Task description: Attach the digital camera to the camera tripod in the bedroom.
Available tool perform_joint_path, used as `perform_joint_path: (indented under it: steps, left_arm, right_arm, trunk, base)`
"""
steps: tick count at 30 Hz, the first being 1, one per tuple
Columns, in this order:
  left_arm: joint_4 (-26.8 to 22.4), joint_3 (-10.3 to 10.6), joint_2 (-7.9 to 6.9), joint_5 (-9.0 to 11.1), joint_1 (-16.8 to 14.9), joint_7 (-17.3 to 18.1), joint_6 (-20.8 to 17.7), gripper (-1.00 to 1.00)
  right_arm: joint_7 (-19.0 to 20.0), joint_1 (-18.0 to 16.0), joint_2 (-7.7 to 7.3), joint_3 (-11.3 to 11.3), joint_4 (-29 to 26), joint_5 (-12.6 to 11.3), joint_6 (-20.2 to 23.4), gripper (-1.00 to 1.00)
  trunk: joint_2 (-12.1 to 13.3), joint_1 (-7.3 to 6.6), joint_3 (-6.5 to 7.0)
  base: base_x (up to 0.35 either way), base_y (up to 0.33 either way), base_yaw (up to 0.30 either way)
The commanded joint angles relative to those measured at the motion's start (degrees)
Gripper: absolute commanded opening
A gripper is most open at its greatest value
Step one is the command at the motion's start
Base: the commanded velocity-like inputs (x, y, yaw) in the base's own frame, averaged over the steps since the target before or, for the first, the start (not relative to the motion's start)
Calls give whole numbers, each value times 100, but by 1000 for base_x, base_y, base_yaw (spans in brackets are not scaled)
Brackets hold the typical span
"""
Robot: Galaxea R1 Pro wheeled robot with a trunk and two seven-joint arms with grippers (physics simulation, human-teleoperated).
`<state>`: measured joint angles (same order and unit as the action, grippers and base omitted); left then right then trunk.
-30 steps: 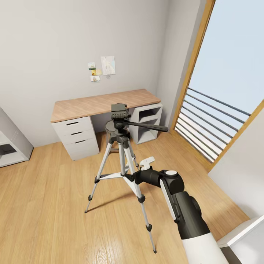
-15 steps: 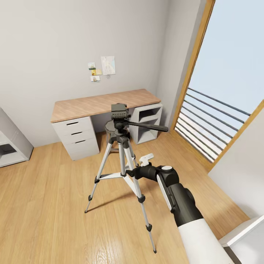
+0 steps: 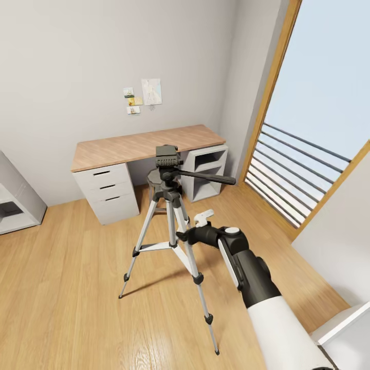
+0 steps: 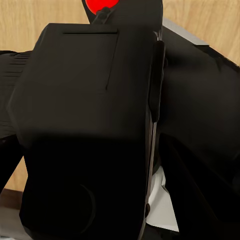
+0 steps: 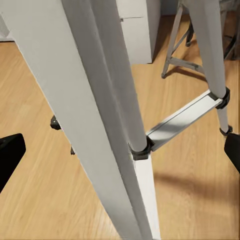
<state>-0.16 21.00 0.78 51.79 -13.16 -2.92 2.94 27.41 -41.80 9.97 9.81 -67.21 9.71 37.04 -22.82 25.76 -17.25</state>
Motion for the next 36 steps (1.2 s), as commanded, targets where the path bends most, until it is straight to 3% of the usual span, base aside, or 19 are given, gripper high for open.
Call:
perform_joint_path:
  steps: [1,9,20,28,34,35,36]
  left_arm:
    - [-1,47,2,35,-2,-24,14,-100]
    - [-1,46,2,41,-2,-24,14,-100]
    - [-1,46,2,42,-2,-24,14,-100]
    - [-1,44,2,42,-2,-24,14,-100]
    - [-1,46,2,42,-2,-24,14,-100]
    - [-1,46,2,42,-2,-24,14,-100]
    - [-1,45,2,42,-2,-24,14,-100]
  right_arm:
    - [46,-49,2,-7,61,58,-12,100]
    - [45,-362,2,-15,695,57,-431,100]
    - [45,-398,2,-34,844,52,-638,100]
    - [36,-461,2,-23,1374,54,-990,100]
    - [36,-477,2,-16,1444,-406,-1026,100]
    - [36,-477,2,-14,1445,-438,-1029,-100]
    - [36,-478,2,-11,1448,-485,-1033,-100]
  trunk:
    - [-10,3,-10]
    - [-10,3,-10]
    - [-10,3,-10]
    - [-10,3,-10]
    - [-10,3,-10]
    - [-10,3,-10]
    - [-10,3,-10]
  base:
    - [0,0,0]
    - [0,0,0]
    - [0,0,0]
    - [0,0,0]
    - [0,0,0]
    - [0,0,0]
    - [0,0,0]
